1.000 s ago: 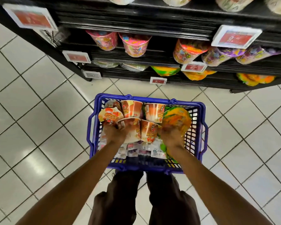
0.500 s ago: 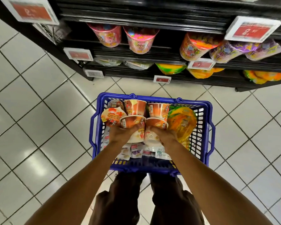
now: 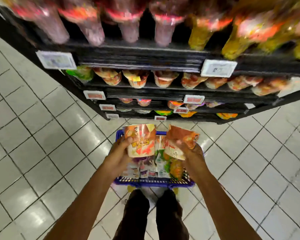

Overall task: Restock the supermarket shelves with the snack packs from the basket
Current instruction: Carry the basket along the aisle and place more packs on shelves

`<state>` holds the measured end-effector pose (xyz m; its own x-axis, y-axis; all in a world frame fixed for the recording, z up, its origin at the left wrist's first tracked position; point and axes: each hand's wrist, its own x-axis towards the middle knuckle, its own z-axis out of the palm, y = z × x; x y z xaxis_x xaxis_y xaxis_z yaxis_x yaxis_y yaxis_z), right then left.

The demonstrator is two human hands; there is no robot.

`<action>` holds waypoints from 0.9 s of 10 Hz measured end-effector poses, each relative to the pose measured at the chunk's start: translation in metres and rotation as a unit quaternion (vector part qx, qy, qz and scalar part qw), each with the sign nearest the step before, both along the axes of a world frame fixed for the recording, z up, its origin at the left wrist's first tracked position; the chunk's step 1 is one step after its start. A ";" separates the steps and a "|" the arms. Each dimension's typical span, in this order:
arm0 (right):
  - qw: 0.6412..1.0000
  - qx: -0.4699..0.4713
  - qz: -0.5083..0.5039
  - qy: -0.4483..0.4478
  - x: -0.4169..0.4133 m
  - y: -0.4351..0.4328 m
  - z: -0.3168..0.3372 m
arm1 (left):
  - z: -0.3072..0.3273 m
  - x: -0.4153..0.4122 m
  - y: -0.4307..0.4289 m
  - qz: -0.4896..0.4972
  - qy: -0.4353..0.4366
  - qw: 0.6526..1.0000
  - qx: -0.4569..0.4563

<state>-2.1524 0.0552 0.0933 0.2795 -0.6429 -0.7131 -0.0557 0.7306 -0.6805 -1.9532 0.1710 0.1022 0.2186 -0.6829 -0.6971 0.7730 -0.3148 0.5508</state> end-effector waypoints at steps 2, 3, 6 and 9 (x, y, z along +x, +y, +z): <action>0.989 -0.113 -0.017 -0.099 -0.001 -0.013 0.197 | 0.188 0.033 -0.007 0.016 -0.079 0.992 -0.096; 0.974 -0.158 -0.018 -0.159 0.004 -0.025 0.286 | 0.277 0.050 -0.017 0.053 -0.130 0.974 -0.179; 0.869 -0.367 0.080 -0.321 0.024 -0.068 0.530 | 0.512 0.072 -0.045 0.106 -0.330 0.878 -0.331; 0.781 -0.520 0.044 -0.344 0.039 -0.098 0.690 | 0.688 0.076 -0.055 0.125 -0.424 0.786 -0.432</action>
<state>-2.1132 -0.0424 0.7838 0.4416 -0.7315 0.5195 0.5655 -0.2226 -0.7942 -1.8771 0.1165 0.7900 0.5566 -0.6835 0.4723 -0.0090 0.5635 0.8261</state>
